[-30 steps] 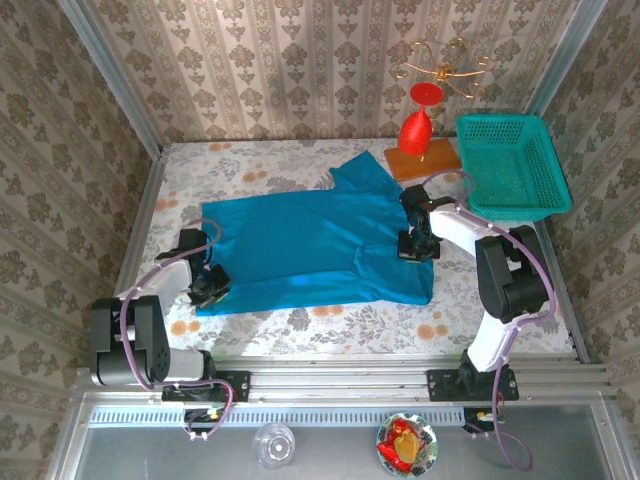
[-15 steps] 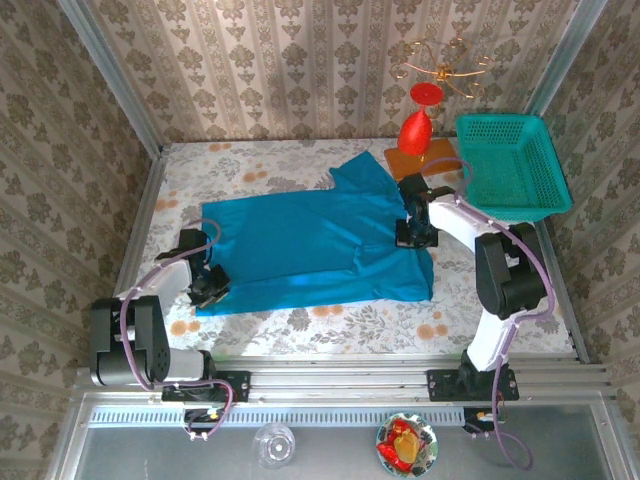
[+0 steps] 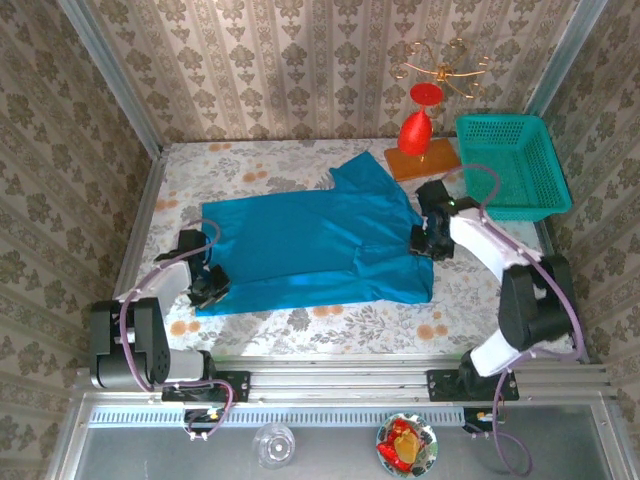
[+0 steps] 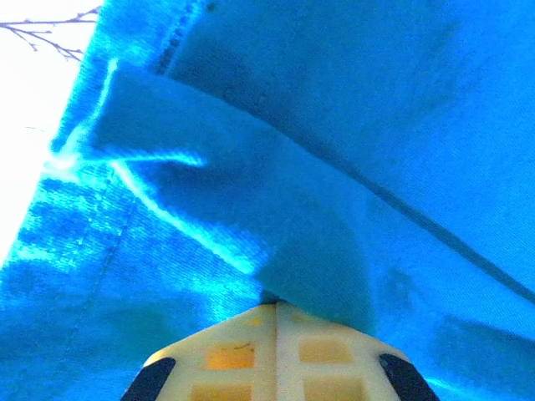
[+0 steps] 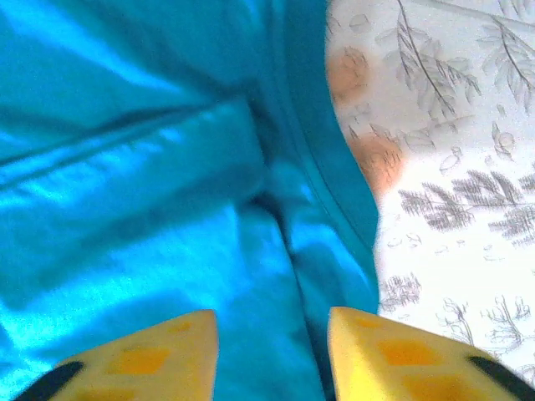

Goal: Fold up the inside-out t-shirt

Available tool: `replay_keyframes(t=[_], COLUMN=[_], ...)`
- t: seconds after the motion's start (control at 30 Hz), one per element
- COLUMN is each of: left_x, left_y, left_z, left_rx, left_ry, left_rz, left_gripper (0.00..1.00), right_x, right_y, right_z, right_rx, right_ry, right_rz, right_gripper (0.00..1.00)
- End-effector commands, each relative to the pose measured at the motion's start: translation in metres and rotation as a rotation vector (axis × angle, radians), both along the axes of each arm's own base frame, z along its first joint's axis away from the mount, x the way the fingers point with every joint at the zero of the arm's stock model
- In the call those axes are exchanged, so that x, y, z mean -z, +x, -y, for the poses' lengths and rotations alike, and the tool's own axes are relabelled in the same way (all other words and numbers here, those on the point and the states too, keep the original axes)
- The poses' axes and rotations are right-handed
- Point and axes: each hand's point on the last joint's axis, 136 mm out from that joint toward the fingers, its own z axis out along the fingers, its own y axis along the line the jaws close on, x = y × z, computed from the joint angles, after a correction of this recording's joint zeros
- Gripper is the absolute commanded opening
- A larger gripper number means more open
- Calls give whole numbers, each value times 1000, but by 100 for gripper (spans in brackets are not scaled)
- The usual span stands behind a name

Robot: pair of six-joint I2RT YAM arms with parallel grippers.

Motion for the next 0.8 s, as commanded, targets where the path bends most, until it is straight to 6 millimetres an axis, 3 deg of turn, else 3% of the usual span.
replay_keyframes(t=[0.0,0.17,0.47,0.6,0.77], left_x=[14,14,18,20,23], left_y=[-21,-20,-22,-24,-27], left_z=[-17,-18,-18,-20,-22], left_rx=[-37,-49,-81,-100,-125], left_ry=[63,50,23,14,-4], left_rz=[-71,-69,-75,-82,-90], left_gripper=[5,6,6,7,7], right_x=[13,31,55,72,70], right_y=[-39,-59,-63,-70,-87], right_z=[-9,-24,-36,-22,12], right_rx=[59,78,119,186,278], right_ry=[133,261,361,306,138], right_rz=[-78,-107,-134,-196,-203], right_gripper=[53,60,65,70,79])
